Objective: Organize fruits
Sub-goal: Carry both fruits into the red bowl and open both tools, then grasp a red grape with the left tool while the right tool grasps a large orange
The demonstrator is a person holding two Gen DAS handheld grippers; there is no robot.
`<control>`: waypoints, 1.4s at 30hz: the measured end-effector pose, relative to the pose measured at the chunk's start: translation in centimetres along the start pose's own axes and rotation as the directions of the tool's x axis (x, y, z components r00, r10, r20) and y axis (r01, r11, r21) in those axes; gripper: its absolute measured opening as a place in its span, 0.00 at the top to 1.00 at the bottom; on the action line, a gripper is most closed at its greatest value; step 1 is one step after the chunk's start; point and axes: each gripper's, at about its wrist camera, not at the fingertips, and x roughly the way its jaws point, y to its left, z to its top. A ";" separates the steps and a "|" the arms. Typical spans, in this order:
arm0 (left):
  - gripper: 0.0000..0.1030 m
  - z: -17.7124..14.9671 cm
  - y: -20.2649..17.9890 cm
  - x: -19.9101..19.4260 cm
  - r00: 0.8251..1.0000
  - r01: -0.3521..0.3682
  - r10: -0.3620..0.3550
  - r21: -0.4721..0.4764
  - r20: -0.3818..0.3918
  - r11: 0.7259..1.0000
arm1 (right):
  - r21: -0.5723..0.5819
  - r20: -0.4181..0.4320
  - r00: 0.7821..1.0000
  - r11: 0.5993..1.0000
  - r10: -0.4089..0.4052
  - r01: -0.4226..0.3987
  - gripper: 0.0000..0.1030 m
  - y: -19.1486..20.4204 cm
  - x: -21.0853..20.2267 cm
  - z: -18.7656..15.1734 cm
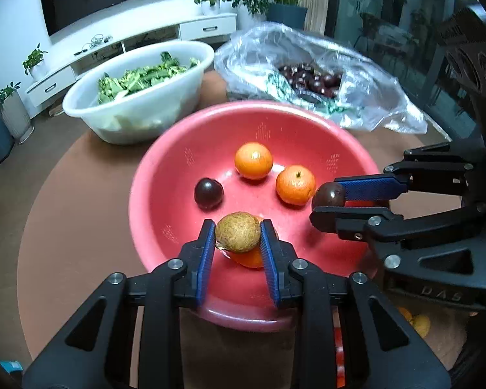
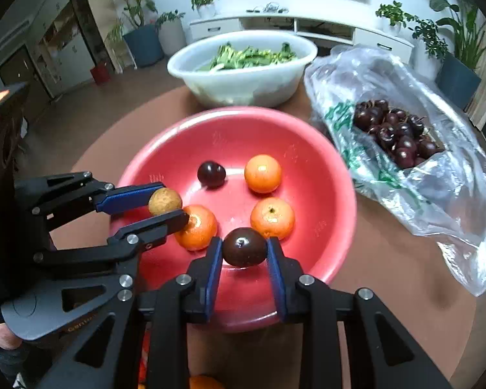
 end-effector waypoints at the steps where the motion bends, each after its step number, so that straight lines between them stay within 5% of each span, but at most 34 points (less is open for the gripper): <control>1: 0.72 -0.1 0.0 0.3 1.000 -0.005 0.005 0.003 -0.004 1.000 | -0.007 -0.005 1.000 1.000 -0.010 0.010 0.70 0.0 0.3 0.0; 11: 0.44 -0.5 0.0 -1.2 0.999 -0.029 0.029 -0.007 0.032 1.000 | -0.024 0.002 0.999 0.999 -0.044 0.044 0.68 -0.1 0.5 0.0; 16: 0.23 -1.6 0.5 -4.0 0.997 -0.028 0.031 -0.046 0.075 0.999 | -0.025 0.021 0.999 0.999 -0.042 0.043 0.51 0.0 -0.4 -0.2; 23: 0.16 -6.6 1.0 -8.3 0.995 -0.013 0.023 -0.100 0.093 0.995 | -0.034 0.066 0.997 0.999 -0.039 0.042 0.48 0.6 -3.5 -1.8; 30: 0.16 -14.0 -0.9 -10.5 0.999 0.030 -0.029 -0.043 0.023 0.999 | -0.009 0.109 0.991 0.997 0.078 -0.078 0.47 2.9 -8.1 -9.9; 35: 0.16 -17.9 -2.1 -11.5 0.998 0.065 -0.065 -0.078 -0.004 0.995 | -0.015 0.064 0.992 0.994 0.110 -0.110 0.47 6.3 -7.7 -14.5; 39: 0.15 -19.8 -3.3 -12.7 0.998 0.061 -0.060 -0.089 0.006 0.994 | -0.030 0.028 0.994 0.994 0.103 -0.102 0.47 8.1 -6.2 -15.3; 42: 0.06 -20.6 -4.0 -13.6 0.999 0.045 -0.044 -0.082 0.025 0.996 | -0.049 0.023 0.996 0.995 0.083 -0.081 0.47 8.7 -5.3 -15.1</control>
